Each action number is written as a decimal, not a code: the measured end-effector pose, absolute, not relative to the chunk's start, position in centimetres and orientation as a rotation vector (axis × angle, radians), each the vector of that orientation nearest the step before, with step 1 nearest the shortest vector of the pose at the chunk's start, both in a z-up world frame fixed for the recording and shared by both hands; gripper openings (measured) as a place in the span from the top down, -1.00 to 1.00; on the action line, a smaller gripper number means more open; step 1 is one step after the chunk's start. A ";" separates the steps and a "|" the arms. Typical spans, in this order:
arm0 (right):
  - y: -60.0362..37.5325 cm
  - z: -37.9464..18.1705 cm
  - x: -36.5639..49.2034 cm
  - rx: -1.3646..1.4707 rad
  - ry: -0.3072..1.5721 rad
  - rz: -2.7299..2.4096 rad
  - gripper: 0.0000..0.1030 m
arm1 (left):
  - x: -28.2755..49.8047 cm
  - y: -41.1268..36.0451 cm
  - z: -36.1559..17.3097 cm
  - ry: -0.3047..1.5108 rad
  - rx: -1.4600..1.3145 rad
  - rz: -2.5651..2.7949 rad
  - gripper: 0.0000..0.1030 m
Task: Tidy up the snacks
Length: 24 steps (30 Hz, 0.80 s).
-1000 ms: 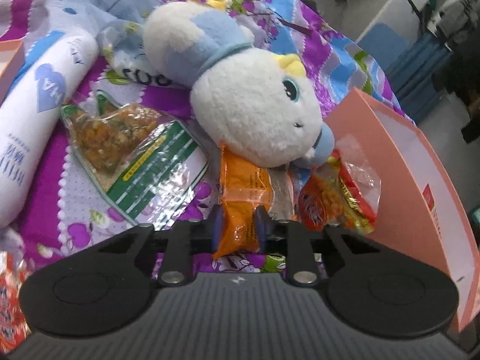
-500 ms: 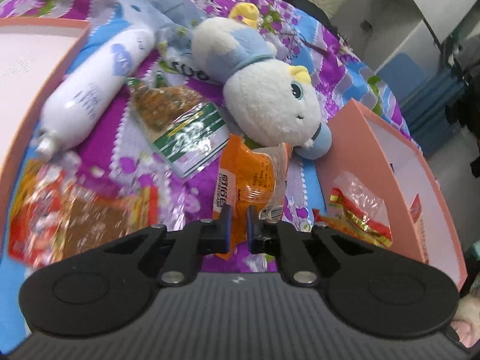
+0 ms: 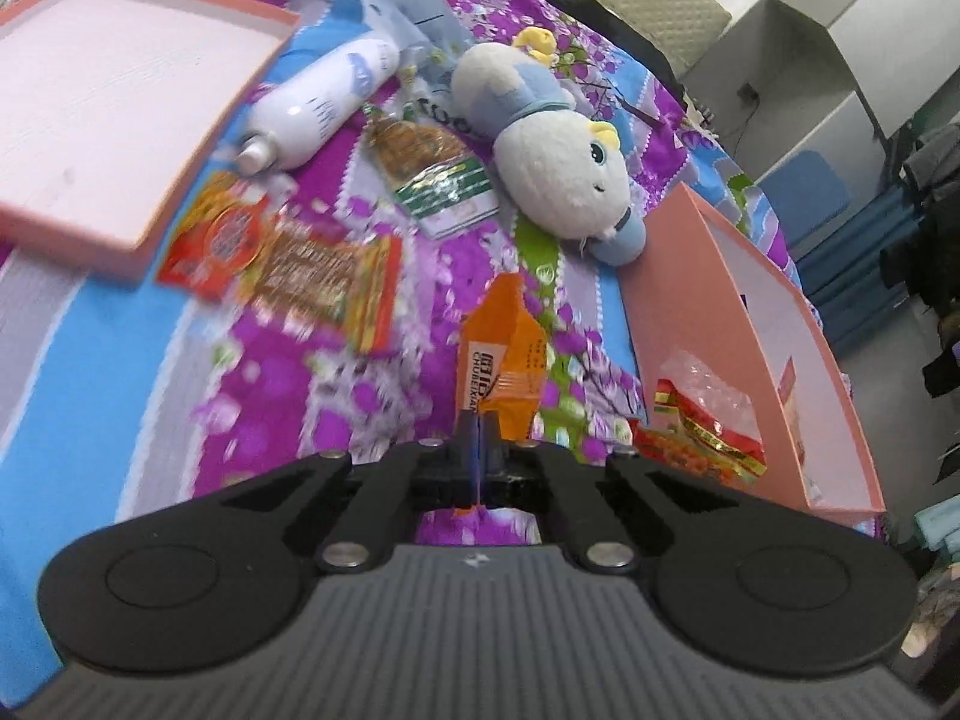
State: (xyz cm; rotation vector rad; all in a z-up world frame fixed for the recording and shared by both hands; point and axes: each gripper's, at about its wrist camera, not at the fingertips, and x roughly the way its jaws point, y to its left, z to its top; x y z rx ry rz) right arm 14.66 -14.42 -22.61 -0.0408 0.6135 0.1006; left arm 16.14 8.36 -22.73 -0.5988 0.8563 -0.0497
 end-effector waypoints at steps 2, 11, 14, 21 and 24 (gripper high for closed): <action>-14.2 -22.9 13.6 -0.090 0.605 0.131 0.87 | 14.1 8.6 -22.7 0.853 -0.626 -0.039 1.00; -13.9 -23.8 10.4 -0.274 0.600 0.296 0.87 | 7.6 9.1 -23.1 0.886 -0.663 -0.002 1.00; -14.6 -24.4 10.1 -0.267 0.642 0.325 0.86 | 6.5 9.4 -23.5 0.897 -0.662 0.022 1.00; -15.1 -25.4 9.7 -0.225 0.691 0.379 0.80 | 5.8 10.4 -24.5 0.940 -0.644 0.046 0.65; -15.3 -25.4 9.5 -0.194 0.698 0.417 0.54 | 5.4 10.5 -24.4 0.953 -0.611 0.065 -0.20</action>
